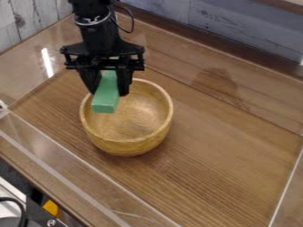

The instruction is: Put the green block in the brown bowl

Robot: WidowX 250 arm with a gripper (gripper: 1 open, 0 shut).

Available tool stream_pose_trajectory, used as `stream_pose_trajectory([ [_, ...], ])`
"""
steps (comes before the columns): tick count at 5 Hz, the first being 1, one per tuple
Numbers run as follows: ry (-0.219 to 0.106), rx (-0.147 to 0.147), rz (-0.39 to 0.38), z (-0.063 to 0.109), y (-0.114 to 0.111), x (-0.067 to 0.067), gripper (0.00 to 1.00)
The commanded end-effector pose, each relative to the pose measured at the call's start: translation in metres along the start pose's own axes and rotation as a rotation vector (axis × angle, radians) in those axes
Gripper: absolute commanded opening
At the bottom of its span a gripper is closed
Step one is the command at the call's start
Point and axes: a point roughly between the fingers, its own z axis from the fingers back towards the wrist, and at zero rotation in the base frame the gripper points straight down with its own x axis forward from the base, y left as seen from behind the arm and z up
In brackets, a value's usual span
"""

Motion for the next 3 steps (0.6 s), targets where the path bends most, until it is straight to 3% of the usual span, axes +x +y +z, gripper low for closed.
stream_pose_trajectory([
  [1, -0.051, 0.008, 0.079, 0.0080, -0.0038, -0.0014, 0.00],
  [3, -0.051, 0.018, 0.010, 0.0026, -0.0023, -0.0100, 0.00],
])
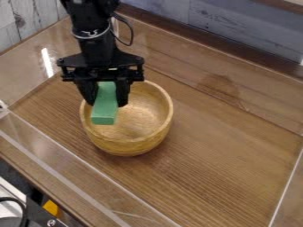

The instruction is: Put the green block in the brown bowl

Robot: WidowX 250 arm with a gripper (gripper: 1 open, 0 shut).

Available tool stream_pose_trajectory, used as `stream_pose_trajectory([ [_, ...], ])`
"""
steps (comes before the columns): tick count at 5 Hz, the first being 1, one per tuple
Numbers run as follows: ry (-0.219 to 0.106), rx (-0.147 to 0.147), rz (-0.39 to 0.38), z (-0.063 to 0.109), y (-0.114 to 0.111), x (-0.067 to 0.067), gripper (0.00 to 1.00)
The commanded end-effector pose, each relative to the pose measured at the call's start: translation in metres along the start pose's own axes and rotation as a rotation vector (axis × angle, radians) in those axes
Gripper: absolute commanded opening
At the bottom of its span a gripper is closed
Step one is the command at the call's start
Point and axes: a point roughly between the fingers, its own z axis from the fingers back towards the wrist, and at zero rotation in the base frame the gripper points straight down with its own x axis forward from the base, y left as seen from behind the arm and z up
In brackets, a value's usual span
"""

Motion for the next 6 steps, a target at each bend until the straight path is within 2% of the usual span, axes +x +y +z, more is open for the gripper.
stream_pose_trajectory([
  [1, -0.038, -0.011, -0.107, 0.006, -0.005, 0.004, 0.00],
  [2, -0.032, -0.005, -0.121, -0.011, 0.001, 0.005, 1.00],
  [3, -0.029, 0.001, -0.130, -0.026, 0.006, 0.006, 1.00],
  [5, -0.024, 0.010, -0.083, -0.010, -0.003, -0.002, 1.00],
  [6, -0.023, 0.016, -0.026, -0.019, -0.003, -0.003, 1.00],
])
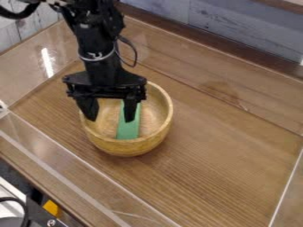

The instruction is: Put the green block in the brown bowl

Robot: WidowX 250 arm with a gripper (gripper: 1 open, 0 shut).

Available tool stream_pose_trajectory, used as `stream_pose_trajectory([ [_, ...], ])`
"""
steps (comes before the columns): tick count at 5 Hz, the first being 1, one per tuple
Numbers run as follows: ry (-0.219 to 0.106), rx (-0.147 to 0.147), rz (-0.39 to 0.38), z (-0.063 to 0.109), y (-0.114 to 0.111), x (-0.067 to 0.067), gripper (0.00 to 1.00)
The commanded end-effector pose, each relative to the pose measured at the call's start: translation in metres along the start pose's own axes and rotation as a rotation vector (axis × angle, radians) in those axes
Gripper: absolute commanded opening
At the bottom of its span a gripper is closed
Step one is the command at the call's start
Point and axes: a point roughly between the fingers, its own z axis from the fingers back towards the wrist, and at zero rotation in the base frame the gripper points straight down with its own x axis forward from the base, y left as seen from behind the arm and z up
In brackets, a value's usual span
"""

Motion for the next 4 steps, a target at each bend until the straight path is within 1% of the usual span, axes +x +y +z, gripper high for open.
stream_pose_trajectory([
  [1, -0.023, 0.007, 0.049, -0.005, -0.002, 0.003, 1.00],
  [2, -0.022, 0.017, 0.100, -0.015, -0.003, 0.001, 1.00],
  [4, -0.024, 0.029, 0.130, -0.036, 0.011, 0.014, 1.00],
])
